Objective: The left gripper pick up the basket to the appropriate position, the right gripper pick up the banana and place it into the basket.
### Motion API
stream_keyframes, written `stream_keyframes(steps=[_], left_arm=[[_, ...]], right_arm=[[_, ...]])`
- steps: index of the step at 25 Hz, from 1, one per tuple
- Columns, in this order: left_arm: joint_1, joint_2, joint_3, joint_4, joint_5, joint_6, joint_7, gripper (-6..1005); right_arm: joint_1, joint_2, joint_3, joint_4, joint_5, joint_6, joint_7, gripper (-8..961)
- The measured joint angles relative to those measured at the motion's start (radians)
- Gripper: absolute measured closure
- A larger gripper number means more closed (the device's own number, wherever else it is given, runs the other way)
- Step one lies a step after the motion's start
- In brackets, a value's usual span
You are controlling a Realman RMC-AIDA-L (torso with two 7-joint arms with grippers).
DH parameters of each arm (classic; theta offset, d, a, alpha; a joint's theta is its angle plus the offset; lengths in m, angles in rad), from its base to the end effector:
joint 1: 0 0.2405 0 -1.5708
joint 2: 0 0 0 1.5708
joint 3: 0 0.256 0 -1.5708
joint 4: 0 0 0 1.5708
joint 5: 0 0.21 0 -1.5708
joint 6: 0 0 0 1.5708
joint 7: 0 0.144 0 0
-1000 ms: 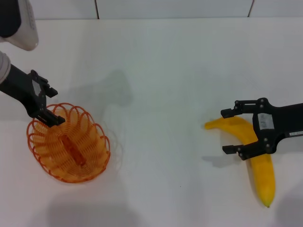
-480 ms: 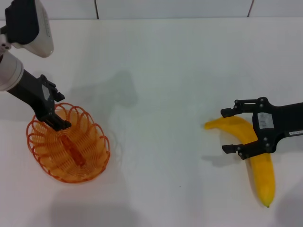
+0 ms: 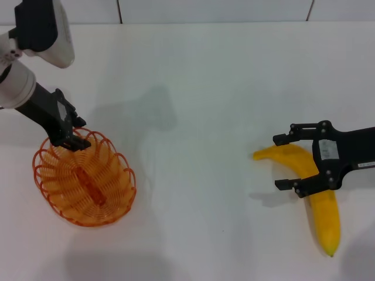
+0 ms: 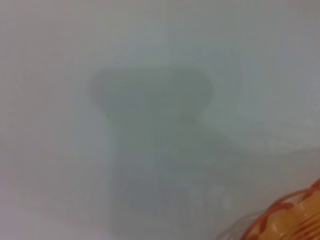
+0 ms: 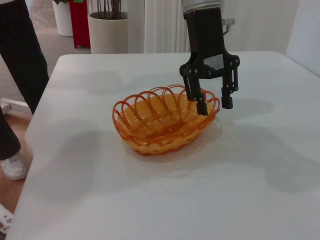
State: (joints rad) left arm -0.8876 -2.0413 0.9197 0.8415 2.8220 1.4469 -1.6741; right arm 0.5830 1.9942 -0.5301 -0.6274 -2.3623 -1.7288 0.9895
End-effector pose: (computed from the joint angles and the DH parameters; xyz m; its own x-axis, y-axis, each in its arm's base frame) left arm -0.2198 0.4133 0.0209 0.8836 0.1859 -0.4298 0.0787 -0.9637 -0.2550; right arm 0.2912 0.3123 0.0246 0.9665 -0.0397 -0.2535 -0.0774 -0.9870 -0.1406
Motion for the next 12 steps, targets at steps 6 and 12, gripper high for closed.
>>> stream_keyframes(steps=[6,12], left_arm=[[0.0,-0.001,0.046,-0.002,0.0,-0.004,-0.028,554],[-0.003,-0.001,0.057,-0.003,0.0,-0.004,-0.058,699]], right_arm=[[0.0,0.0,0.0,0.0,0.0,0.0,0.001,60],[-0.003,0.0,0.001,0.0,0.0,0.0,0.002,60]])
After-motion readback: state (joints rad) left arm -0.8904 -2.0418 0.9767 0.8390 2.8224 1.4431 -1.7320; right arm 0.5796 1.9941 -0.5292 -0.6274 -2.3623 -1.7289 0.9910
